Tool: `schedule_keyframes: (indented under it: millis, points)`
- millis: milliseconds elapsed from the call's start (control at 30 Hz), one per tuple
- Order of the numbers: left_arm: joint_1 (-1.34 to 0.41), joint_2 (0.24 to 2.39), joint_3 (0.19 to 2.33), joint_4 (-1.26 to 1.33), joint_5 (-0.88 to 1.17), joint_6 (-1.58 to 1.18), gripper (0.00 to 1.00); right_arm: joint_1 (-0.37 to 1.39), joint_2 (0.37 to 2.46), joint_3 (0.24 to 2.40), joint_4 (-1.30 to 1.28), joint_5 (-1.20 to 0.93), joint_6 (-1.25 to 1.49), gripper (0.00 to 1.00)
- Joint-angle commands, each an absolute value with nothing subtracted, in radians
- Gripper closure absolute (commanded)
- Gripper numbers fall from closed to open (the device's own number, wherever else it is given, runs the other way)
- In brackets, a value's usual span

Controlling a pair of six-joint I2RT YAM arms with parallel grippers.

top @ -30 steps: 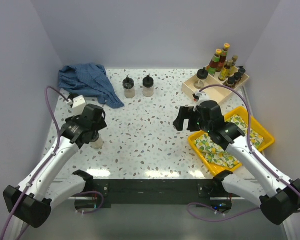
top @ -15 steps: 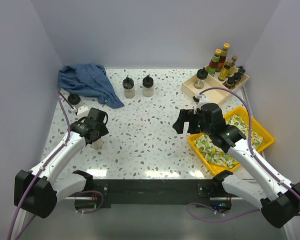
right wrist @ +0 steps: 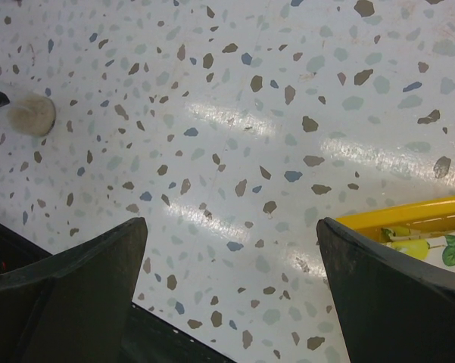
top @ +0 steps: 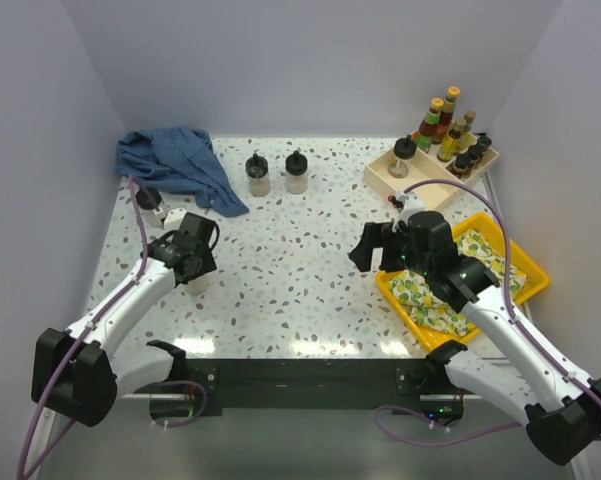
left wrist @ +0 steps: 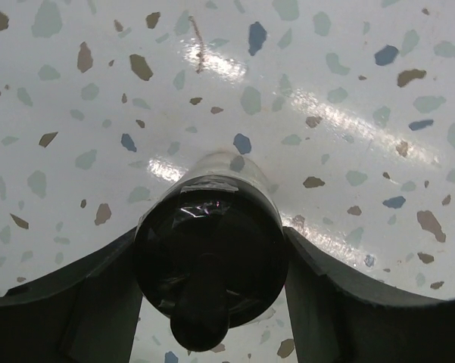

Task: Organize the condiment bottles
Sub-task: Move the bottle to the center of the board.

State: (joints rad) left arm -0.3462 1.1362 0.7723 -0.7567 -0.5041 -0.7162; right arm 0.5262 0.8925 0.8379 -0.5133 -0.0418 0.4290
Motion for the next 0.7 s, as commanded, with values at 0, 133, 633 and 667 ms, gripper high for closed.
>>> schedule_keyframes:
  millis: [0,133,633,667]
  points:
    - [-0.478,1.107,0.831,-0.664,-0.468,-0.617,0.90,0.528,0.847,0.818,-0.518,-0.040,0.420,0.01]
    - [-0.662,1.166,0.926,-0.657,-0.477,-0.630,0.94,0.528,0.844,0.821,-0.549,-0.034,0.414,0.01]
    - [-1.003,1.598,1.261,-0.562,-0.411,-0.560,0.89,0.528,0.723,0.755,-0.609,0.040,0.436,0.01]
    - [-1.003,1.606,1.256,-0.540,-0.399,-0.557,0.82,0.528,0.721,0.755,-0.617,0.041,0.439,0.01]
